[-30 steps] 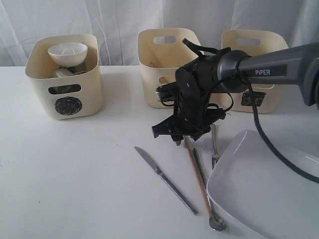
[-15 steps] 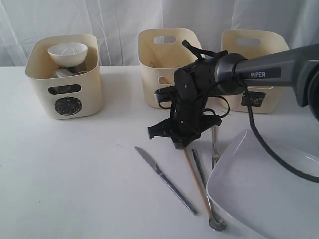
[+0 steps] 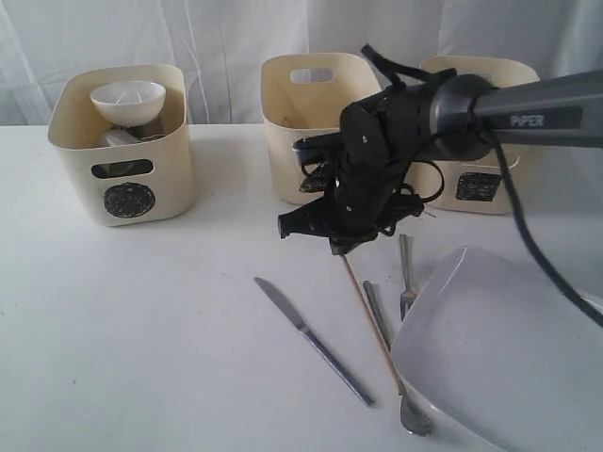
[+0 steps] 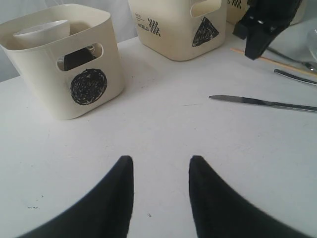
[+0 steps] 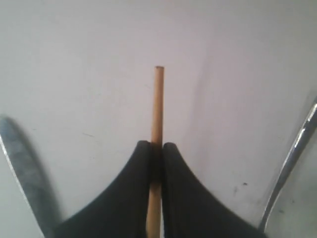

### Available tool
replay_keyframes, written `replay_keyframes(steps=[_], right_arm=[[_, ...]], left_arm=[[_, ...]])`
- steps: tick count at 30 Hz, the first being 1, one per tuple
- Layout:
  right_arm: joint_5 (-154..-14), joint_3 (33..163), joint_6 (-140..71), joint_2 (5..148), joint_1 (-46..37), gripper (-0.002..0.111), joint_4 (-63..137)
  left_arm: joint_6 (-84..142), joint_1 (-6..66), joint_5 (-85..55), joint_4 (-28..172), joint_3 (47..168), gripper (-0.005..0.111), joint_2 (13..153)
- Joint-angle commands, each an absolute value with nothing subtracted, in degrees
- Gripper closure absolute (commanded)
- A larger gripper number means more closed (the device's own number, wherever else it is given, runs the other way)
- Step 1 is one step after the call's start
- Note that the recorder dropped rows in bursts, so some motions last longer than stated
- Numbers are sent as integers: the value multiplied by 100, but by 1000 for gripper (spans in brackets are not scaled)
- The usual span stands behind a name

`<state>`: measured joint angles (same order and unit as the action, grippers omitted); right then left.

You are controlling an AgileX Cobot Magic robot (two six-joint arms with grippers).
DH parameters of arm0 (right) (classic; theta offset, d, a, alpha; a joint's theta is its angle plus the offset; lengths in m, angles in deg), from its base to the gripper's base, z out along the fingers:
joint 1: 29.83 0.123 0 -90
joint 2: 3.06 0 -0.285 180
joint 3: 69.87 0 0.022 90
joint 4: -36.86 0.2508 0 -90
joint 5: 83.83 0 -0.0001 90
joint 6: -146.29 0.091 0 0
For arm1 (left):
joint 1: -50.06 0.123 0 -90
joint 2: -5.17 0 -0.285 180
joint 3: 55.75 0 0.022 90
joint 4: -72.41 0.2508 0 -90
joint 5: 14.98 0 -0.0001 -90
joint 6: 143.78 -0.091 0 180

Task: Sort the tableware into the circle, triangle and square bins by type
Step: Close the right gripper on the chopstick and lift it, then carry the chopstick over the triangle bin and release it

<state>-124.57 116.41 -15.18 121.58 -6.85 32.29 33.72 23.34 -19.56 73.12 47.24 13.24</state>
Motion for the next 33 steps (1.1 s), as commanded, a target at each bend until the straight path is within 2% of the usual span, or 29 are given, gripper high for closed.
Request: replay_keyframes(steps=[1, 4, 10, 18, 26, 33], right_arm=[[-12060, 11074, -1594, 11388, -699, 108, 3293], [-11406, 10506, -1594, 10834, -699, 108, 3302], [-9140, 9217, -1670, 9736, -744, 108, 3302], [-6780, 8353, -1670, 9092, -1237, 108, 3357], [-4381, 8167, -1659, 9029, -1782, 108, 4114], [-4177, 8830, -1400, 9461, -1962, 108, 4138]], left_arm=[[3363, 2341, -1951, 7241, 4703, 64, 1296], [3363, 2341, -1951, 7241, 4703, 64, 1296], [3363, 2341, -1951, 7241, 4703, 64, 1296], [3363, 2341, -1951, 7241, 4703, 64, 1296], [3363, 2341, -1951, 7241, 4703, 64, 1296], [3363, 2341, -1951, 7241, 4703, 64, 1296]])
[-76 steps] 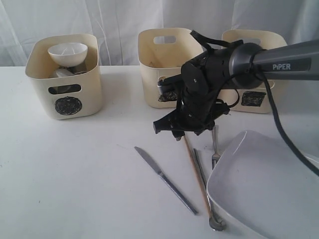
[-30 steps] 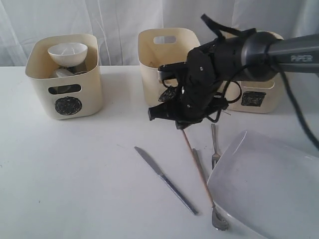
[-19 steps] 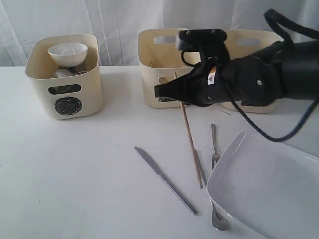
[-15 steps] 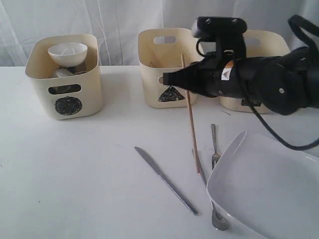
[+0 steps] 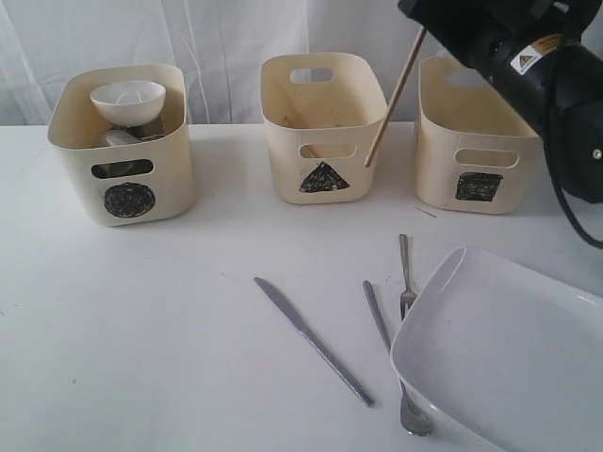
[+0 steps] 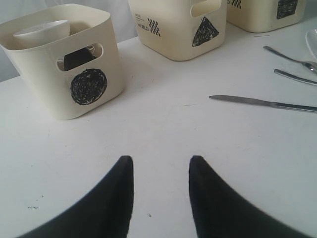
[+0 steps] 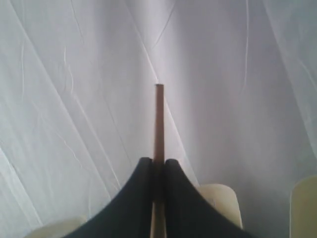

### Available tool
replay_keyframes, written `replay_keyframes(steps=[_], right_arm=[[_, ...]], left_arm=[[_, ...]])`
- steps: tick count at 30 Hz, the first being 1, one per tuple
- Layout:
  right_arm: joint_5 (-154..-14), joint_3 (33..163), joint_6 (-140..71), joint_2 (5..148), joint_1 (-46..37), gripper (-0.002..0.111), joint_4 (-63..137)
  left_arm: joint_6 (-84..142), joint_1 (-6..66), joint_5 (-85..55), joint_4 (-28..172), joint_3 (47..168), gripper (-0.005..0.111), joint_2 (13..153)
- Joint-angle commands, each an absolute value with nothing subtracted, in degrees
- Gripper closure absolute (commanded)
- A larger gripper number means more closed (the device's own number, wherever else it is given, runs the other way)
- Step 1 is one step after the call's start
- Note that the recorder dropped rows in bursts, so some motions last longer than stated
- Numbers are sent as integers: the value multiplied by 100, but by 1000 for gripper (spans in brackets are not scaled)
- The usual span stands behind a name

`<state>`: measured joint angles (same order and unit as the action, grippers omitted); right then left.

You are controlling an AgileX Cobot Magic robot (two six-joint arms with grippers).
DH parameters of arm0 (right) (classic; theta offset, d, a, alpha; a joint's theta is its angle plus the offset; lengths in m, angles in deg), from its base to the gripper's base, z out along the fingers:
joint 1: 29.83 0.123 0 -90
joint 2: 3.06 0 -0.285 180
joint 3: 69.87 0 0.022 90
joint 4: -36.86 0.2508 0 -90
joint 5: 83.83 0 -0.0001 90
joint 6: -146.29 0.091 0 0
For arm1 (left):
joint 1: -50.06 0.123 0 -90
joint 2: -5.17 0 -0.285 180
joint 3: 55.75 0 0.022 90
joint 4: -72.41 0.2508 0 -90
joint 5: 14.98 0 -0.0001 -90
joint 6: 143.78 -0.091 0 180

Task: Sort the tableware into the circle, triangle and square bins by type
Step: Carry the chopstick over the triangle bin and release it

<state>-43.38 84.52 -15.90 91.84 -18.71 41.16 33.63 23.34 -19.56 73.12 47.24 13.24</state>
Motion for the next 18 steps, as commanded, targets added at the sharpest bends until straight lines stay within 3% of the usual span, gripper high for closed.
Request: replay_keyframes(steps=[1, 18], right_arm=[[-4177, 8964, -1400, 9578, -1962, 108, 4138], [-4177, 11180, -1400, 11642, -1962, 108, 4297]], left_arm=[[3363, 2341, -1951, 7241, 4703, 64, 1296], [3363, 2341, -1951, 7241, 4703, 64, 1296]])
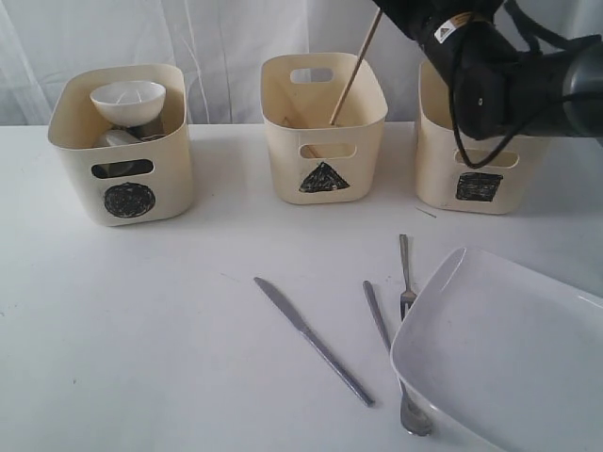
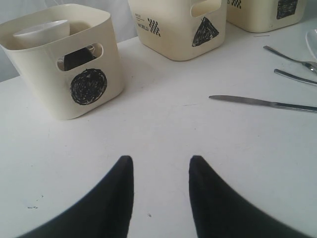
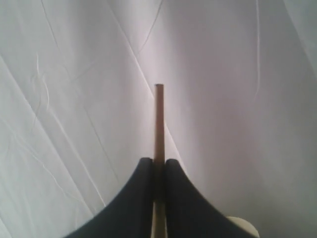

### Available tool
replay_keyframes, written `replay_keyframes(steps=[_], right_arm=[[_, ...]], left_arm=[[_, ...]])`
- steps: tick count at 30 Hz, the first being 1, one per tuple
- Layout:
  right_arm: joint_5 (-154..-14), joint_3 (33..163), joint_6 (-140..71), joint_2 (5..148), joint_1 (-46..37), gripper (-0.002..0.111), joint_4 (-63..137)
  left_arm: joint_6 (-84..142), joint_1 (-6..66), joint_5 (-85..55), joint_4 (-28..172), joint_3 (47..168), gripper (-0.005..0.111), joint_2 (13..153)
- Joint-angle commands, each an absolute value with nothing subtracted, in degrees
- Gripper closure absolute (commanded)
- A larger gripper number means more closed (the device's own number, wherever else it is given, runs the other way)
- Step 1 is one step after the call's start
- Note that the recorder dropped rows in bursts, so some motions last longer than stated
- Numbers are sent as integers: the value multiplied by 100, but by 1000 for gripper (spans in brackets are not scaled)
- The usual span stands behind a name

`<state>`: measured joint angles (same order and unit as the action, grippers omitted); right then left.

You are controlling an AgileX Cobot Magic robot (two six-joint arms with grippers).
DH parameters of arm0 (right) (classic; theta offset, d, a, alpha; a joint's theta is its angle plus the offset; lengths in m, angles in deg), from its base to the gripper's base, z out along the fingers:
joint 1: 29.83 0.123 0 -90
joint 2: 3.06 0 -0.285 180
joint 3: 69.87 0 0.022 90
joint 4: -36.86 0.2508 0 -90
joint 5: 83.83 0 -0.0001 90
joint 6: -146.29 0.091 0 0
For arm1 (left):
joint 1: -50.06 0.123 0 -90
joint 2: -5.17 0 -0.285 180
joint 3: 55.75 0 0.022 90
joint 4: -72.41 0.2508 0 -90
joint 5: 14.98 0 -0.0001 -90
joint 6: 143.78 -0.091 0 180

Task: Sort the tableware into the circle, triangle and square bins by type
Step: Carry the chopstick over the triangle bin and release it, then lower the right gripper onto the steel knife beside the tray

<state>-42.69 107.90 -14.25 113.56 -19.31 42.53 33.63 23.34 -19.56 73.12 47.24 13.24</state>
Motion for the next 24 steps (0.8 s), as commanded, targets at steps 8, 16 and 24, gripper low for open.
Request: replay_keyframes(steps=[8, 16, 24], right_arm=[[-4479, 11854, -1687, 12218, -1962, 108, 4329], [-4738, 11881, -2152, 12291, -1962, 87, 4329], [-5862, 11881, -2152, 11955, -1952, 87, 4221]], left_arm=[[3363, 2341, -1951, 7241, 4703, 64, 1296], [3363, 2341, -1951, 7241, 4703, 64, 1296], [3363, 2341, -1951, 7241, 4703, 64, 1296]])
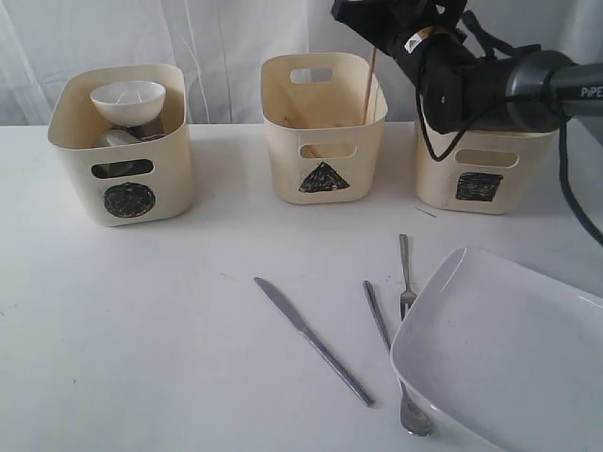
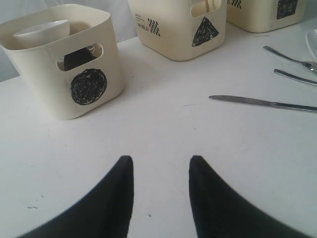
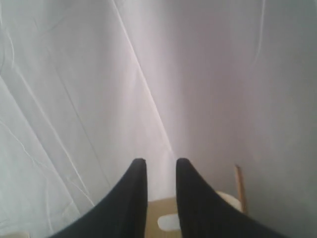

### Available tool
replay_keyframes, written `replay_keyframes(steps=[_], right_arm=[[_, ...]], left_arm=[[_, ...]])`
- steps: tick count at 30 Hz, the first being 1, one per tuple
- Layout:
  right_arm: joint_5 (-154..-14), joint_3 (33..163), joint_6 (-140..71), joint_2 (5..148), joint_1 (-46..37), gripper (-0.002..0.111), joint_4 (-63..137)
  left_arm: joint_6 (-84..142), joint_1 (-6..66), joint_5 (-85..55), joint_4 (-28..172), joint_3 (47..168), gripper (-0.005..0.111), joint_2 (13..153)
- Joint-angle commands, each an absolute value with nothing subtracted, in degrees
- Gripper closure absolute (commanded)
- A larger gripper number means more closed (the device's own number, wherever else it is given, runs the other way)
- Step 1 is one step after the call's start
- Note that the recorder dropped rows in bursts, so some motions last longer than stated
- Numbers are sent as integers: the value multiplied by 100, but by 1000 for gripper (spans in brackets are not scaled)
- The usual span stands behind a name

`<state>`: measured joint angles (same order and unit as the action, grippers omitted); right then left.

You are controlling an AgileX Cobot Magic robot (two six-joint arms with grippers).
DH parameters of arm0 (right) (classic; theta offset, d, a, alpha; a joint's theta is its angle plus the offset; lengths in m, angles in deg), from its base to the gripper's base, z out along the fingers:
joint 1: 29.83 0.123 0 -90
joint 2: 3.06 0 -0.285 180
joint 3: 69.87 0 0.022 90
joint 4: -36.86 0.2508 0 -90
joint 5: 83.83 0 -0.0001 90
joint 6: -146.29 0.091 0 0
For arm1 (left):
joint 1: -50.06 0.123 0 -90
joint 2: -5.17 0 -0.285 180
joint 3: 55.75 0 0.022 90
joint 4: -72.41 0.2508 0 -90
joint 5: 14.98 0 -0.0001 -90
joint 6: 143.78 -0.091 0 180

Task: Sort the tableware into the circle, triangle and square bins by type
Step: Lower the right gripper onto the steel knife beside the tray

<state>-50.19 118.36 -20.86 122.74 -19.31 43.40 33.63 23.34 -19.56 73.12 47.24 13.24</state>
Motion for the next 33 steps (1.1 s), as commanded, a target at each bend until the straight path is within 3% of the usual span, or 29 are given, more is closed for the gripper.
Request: replay_keyframes(steps=[1, 8, 14, 18, 20, 24, 27, 30, 33], right_arm=[[-6184, 11868, -2152, 11865, -1952, 87, 4064], [-8757, 11167, -2291, 10951, -1764, 87, 2766], [-11549, 10739, -3790, 10477, -1207, 86, 2977], [-13028, 10730, -4865, 10424, -341, 71, 3947], [-13206, 10730, -4854, 10437, -21, 64, 4225], [-13673, 10730, -4790, 10761, 364, 62, 4194], [-13980, 10730, -4355, 11149, 474, 61, 3764], [-13981, 10629, -4240, 11342, 535, 51, 3583], [-13905, 10617, -4240, 11387, 572, 50, 3583]], left_arm=[[3363, 2341, -1951, 7241, 4703, 64, 1296], [3363, 2341, -1951, 7241, 4703, 64, 1296], [3363, 2341, -1951, 7241, 4703, 64, 1296], [3363, 2341, -1951, 7241, 4703, 64, 1296], [3363, 2341, -1951, 7241, 4703, 64, 1296], [3363, 2341, -1951, 7241, 4703, 64, 1296], [3363, 2341, -1951, 7241, 4703, 64, 1296], [3363, 2341, -1951, 7241, 4703, 64, 1296], [3363, 2341, -1951, 7241, 4703, 64, 1296]])
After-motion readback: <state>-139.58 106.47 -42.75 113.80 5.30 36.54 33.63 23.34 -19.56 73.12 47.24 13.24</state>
